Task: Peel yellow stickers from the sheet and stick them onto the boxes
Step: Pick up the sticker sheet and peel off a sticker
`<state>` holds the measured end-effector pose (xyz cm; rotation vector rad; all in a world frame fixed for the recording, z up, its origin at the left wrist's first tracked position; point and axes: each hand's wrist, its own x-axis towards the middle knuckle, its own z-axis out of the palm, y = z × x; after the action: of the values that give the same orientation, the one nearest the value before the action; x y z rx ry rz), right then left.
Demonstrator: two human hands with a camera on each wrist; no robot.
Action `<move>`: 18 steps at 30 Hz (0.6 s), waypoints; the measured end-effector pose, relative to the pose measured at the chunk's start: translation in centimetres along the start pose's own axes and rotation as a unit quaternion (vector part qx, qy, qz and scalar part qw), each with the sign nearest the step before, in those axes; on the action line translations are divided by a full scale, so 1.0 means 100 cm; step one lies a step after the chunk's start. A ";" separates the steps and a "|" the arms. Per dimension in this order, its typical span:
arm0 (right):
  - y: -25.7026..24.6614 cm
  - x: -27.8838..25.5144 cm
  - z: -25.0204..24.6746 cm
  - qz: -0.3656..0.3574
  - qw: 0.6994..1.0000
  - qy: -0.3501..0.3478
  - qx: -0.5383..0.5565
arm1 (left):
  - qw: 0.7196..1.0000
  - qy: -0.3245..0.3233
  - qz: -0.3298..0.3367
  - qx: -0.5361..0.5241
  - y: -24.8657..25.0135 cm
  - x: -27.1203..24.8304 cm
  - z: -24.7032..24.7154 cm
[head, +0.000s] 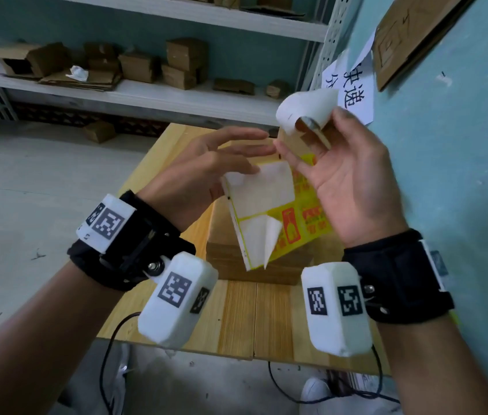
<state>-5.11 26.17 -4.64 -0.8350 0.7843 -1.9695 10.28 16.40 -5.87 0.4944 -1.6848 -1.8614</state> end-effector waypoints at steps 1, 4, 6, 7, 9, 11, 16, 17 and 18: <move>0.005 0.000 -0.001 0.009 1.000 0.007 -0.002 | 1.000 0.004 -0.011 0.009 -0.002 0.001 -0.001; 0.021 -0.001 -0.002 0.044 0.999 0.022 0.005 | 0.998 0.025 -0.037 0.041 -0.007 0.001 -0.001; 0.032 0.000 -0.007 0.075 0.996 0.035 0.021 | 0.994 0.031 -0.045 0.097 -0.009 0.001 -0.001; 0.037 0.000 -0.010 0.092 0.994 0.047 0.031 | 0.989 0.034 -0.045 0.137 -0.011 0.001 -0.001; 0.044 0.000 -0.014 0.119 0.990 0.069 0.039 | 0.974 0.043 -0.024 0.221 -0.015 0.002 0.000; 0.046 0.001 -0.016 0.130 0.988 0.074 0.034 | 0.945 0.048 0.022 0.323 -0.018 0.005 0.001; 0.017 0.007 -0.025 0.052 0.996 0.065 0.039 | 0.894 0.018 0.104 0.435 -0.020 0.005 0.003; 0.010 0.007 -0.027 0.033 0.997 0.065 0.033 | 0.887 -0.003 0.111 0.448 -0.021 0.004 0.004; 0.003 0.007 -0.029 0.018 0.997 0.065 0.031 | 0.877 -0.027 0.118 0.465 -0.021 0.003 0.005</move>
<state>-7.63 26.05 -6.36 -0.6573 0.8030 -2.0202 9.36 16.70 -7.88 0.5571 -2.4931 -0.7927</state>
